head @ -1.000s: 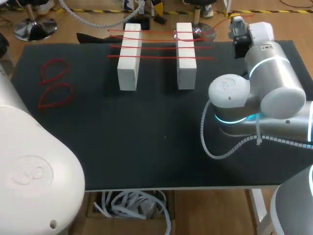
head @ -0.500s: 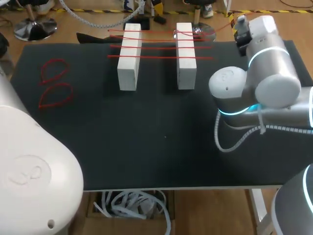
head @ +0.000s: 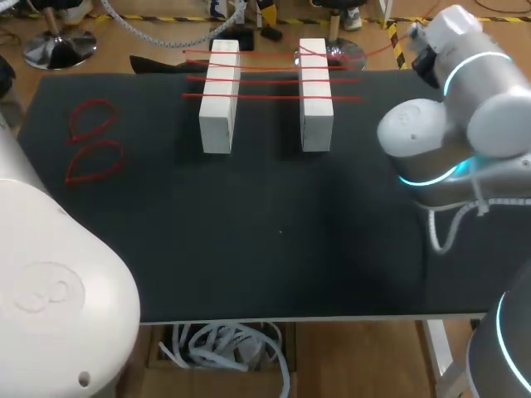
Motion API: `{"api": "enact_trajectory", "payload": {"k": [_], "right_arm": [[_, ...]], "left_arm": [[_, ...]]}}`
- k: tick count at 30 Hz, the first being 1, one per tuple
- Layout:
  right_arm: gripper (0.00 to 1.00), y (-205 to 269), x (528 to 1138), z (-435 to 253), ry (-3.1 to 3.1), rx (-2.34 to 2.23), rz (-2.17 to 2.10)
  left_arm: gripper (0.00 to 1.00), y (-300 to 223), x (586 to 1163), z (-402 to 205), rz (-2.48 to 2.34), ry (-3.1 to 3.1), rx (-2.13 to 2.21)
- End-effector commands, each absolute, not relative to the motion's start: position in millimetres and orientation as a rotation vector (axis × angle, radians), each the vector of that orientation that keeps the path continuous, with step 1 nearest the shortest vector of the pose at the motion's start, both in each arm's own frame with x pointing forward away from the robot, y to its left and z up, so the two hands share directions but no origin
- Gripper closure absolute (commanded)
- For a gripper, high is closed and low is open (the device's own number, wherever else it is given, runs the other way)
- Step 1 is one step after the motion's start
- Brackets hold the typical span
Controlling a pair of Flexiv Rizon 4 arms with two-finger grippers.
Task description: Grab the tape and strap the tape.
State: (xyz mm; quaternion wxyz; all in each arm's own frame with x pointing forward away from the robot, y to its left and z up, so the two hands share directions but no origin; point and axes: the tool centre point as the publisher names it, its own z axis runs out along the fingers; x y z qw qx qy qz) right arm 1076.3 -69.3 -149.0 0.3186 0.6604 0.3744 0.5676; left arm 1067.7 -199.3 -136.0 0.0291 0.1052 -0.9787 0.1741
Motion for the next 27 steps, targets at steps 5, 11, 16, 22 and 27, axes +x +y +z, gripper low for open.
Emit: {"api": "enact_trajectory", "payload": {"k": [5, 11, 16, 22, 27], "right_arm": [[1.0, -91.0, 1077.0, -148.2, 1.406, 1.419, 1.415], [1.0, -97.5, 1078.4, -147.6, 1.527, 1.198, 1.326], [1.0, -99.3, 1080.3, -142.2, 1.607, 1.038, 1.265], [1.0, -103.1, 1083.8, -142.1, 1.641, 0.972, 1.216], [1.0, -105.3, 1085.8, -142.9, 1.654, 0.947, 1.186]], "left_arm": [[1.0, -199.8, 1067.3, -134.9, 0.53, -3.02, 0.327], [1.0, -199.8, 1067.3, -134.9, 0.53, -3.02, 0.327], [1.0, -199.8, 1067.3, -134.9, 0.53, -3.02, 0.327], [1.0, -199.8, 1067.3, -134.9, 0.53, -3.02, 0.327], [1.0, -199.8, 1067.3, -134.9, 0.53, -3.02, 0.327]]}}
